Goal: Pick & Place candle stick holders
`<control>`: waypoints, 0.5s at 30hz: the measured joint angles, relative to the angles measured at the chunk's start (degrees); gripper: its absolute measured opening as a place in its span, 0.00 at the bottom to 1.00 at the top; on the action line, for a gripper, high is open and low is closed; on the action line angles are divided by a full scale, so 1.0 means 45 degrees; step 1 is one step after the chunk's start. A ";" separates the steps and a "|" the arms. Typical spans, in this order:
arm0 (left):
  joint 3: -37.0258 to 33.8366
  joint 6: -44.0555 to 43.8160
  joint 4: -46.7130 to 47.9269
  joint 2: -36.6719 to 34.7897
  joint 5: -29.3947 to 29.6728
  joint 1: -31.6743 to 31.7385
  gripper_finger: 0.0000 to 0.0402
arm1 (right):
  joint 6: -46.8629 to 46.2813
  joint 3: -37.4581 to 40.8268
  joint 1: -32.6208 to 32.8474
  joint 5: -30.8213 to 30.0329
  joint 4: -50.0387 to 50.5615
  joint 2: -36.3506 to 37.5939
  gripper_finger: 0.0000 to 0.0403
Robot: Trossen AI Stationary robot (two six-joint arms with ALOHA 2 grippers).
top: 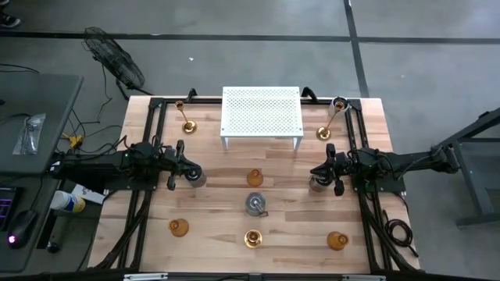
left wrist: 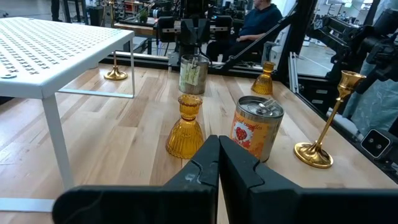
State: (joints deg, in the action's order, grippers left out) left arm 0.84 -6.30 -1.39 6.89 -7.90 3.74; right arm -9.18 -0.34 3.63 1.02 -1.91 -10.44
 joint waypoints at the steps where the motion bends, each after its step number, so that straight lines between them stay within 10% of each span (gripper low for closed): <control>1: 0.0000 0.0002 0.0000 -0.0004 -0.0002 0.0001 0.00 | 0.0002 0.0000 0.0002 0.0000 0.0005 0.0000 0.01; 15: 0.0000 0.0004 0.0000 -0.0001 -0.0003 -0.0001 0.00 | -0.0001 0.0000 0.0002 0.0001 0.0002 0.0000 0.01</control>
State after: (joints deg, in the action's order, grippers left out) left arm 0.84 -6.28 -1.39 6.88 -7.91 3.74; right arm -9.19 -0.34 3.63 1.02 -1.90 -10.44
